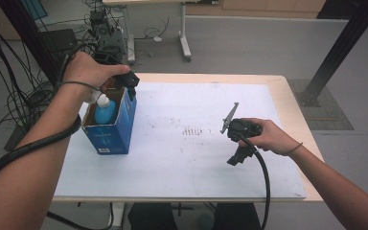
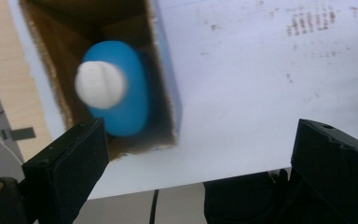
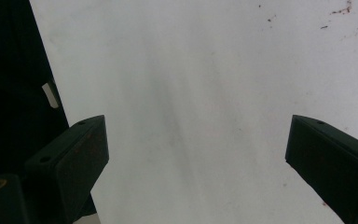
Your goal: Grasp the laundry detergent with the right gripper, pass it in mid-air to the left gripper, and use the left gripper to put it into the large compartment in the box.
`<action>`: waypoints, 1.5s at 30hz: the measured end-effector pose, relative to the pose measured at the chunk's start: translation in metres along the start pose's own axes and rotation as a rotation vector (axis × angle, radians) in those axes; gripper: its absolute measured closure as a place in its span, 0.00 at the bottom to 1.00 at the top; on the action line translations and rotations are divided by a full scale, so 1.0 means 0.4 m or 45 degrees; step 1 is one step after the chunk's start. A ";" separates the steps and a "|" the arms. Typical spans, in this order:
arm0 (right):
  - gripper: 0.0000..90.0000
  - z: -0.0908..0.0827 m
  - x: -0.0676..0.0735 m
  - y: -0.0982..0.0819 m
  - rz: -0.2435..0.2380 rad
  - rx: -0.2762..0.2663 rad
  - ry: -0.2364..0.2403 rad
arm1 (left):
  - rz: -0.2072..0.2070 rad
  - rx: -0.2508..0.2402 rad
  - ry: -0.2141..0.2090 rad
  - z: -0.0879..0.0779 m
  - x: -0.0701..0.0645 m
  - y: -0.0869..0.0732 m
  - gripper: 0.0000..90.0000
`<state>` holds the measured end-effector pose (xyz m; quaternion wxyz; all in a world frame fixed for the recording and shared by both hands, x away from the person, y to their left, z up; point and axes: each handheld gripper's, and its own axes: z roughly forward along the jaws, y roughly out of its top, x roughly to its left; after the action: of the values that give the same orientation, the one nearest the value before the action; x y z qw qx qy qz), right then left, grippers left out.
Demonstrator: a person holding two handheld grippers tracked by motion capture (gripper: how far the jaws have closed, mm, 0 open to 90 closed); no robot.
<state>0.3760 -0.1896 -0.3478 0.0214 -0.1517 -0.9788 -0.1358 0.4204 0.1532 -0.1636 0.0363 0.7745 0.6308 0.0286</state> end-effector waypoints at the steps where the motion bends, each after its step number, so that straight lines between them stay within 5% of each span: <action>1: 0.06 -0.003 0.001 0.000 0.002 -0.001 -0.005 | 0.023 -0.002 0.001 -0.003 -0.011 -0.003 0.05; 14: 0.06 -0.028 0.012 -0.002 0.036 -0.009 -0.007 | 0.272 -0.007 -0.090 0.018 -0.173 -0.045 0.05; 22: 0.06 -0.020 0.010 0.004 0.052 -0.003 -0.009 | 0.357 0.021 -0.132 0.070 -0.236 -0.052 0.05; 35: 0.06 -0.020 0.001 0.007 0.059 -0.017 -0.007 | 0.389 0.053 -0.183 0.149 -0.279 -0.060 0.05; 45: 0.06 -0.023 -0.003 0.007 0.066 -0.023 -0.014 | 0.382 0.088 -0.219 0.236 -0.278 -0.058 0.05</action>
<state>0.3778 -0.1900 -0.3382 0.0180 -0.1779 -0.9734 -0.1434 0.3838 0.0473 -0.2596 0.0589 0.8605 0.5032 -0.0543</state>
